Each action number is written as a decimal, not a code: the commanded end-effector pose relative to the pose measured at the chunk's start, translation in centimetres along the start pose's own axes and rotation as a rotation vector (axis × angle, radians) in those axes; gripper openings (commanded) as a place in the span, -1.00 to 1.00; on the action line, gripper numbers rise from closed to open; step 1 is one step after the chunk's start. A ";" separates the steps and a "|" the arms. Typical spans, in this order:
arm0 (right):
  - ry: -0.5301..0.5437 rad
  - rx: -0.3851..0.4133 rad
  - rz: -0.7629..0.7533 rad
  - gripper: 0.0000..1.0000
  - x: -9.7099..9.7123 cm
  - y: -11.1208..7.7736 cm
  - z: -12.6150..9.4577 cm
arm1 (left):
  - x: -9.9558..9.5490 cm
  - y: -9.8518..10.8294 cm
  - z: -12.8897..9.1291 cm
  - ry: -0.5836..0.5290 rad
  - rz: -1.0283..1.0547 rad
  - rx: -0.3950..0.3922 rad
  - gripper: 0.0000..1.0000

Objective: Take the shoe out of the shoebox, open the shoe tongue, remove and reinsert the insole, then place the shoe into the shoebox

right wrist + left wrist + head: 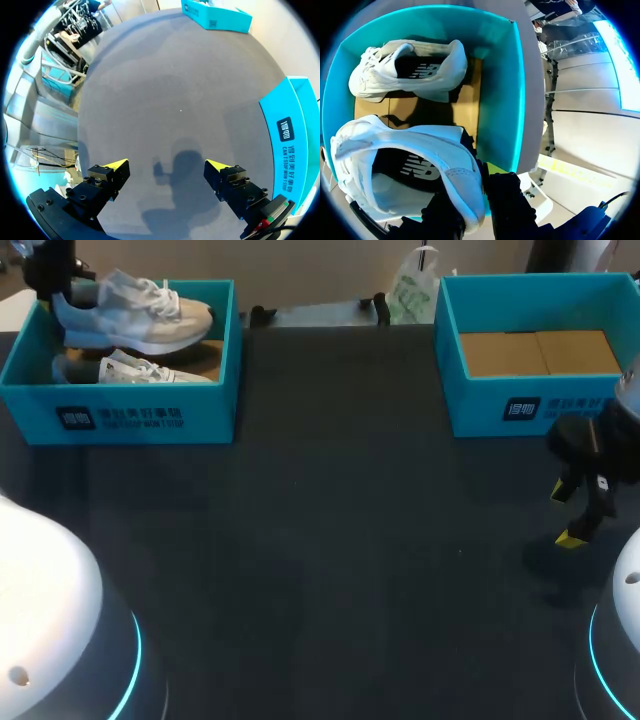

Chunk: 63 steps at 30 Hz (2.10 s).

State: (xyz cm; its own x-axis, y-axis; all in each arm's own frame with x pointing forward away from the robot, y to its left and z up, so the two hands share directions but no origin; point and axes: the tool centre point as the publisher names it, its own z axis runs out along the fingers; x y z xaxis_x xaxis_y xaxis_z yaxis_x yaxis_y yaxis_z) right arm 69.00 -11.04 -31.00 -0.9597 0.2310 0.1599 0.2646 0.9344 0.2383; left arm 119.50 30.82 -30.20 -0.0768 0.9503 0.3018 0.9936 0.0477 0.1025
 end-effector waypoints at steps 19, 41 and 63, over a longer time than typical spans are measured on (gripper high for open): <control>-0.001 0.000 0.000 1.00 0.1 0.0 0.0 | -1.6 2.1 1.9 -0.007 -0.016 -0.006 -1.00; -0.001 0.000 0.000 1.00 0.1 0.0 0.0 | -2.5 1.9 3.5 -0.020 0.076 -0.030 -1.00; -0.001 0.000 0.000 1.00 0.1 0.0 0.0 | -3.4 2.1 5.6 -0.015 0.074 -0.009 -1.00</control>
State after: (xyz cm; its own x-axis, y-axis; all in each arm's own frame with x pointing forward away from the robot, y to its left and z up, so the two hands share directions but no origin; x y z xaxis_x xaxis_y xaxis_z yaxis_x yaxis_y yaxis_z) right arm 69.00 -11.04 -31.00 -0.9597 0.2310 0.1599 0.2647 0.9344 0.2384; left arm 121.66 29.40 -36.07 -0.0025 0.9553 0.2955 0.9948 -0.0278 0.0984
